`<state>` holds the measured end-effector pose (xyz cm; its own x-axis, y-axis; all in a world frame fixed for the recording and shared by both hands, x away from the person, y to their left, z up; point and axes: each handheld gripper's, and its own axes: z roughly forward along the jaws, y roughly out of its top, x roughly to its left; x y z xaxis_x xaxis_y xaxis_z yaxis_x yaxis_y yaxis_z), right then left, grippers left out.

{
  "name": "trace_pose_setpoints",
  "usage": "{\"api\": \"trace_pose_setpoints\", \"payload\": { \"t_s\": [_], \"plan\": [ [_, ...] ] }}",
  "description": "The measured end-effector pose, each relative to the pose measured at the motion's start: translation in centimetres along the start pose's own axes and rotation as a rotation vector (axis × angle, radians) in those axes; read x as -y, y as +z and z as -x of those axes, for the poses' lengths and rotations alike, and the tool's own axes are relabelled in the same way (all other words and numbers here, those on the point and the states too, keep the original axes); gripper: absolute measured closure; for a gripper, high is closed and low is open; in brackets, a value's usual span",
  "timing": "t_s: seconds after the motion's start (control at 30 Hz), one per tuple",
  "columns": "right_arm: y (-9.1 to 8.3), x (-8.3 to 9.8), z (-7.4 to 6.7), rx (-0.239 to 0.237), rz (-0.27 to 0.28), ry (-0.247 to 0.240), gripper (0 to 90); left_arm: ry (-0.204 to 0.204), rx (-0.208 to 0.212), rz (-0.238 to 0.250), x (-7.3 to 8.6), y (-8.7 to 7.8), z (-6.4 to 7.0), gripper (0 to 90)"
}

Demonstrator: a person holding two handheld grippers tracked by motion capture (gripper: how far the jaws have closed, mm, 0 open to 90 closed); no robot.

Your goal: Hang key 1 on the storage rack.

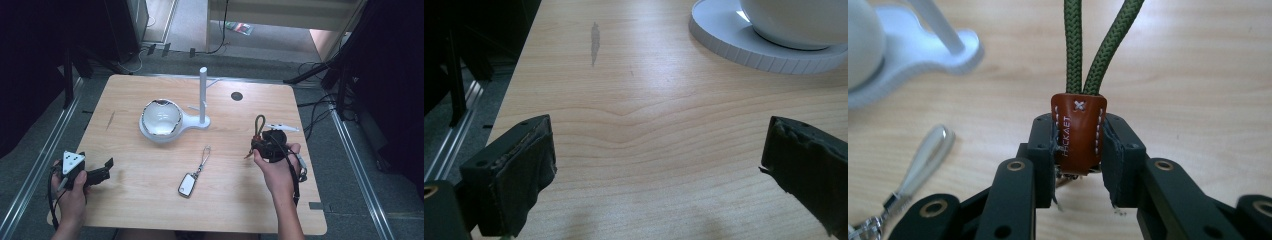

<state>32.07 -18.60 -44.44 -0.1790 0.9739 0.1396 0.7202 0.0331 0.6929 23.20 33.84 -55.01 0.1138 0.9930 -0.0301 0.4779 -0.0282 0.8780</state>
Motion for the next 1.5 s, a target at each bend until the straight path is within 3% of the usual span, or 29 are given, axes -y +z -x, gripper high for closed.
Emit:
{"api": "trace_pose_setpoints", "payload": {
  "t_s": [0.37,0.47,0.7,0.83,1.07,1.5],
  "plan": [
    [-2.0,-1.4,-0.5,-0.109,0.282,-0.023,69.9,-0.003,-0.001,0.002,0.0,0.0,0.0,1.4],
    [-2.0,-1.8,-1.1,-0.111,0.333,-0.067,69.8,-0.001,0.000,0.001,0.0,0.0,0.0,1.3],
    [-1.7,-2.6,-2.3,-0.108,0.407,-0.117,69.5,-0.002,-0.001,0.004,0.0,0.1,0.0,1.4],
    [-1.1,-3.2,-2.8,-0.120,0.420,-0.130,69.3,-0.005,0.000,0.004,0.0,0.0,0.0,1.4],
    [0.0,-3.9,-4.3,-0.079,0.450,-0.193,69.0,-0.004,0.002,0.000,0.0,0.0,-0.1,1.3],
    [1.3,-4.9,-5.6,-0.090,0.453,-0.221,69.0,-0.008,0.002,-0.001,0.0,0.0,-0.1,1.4]
  ]
}}
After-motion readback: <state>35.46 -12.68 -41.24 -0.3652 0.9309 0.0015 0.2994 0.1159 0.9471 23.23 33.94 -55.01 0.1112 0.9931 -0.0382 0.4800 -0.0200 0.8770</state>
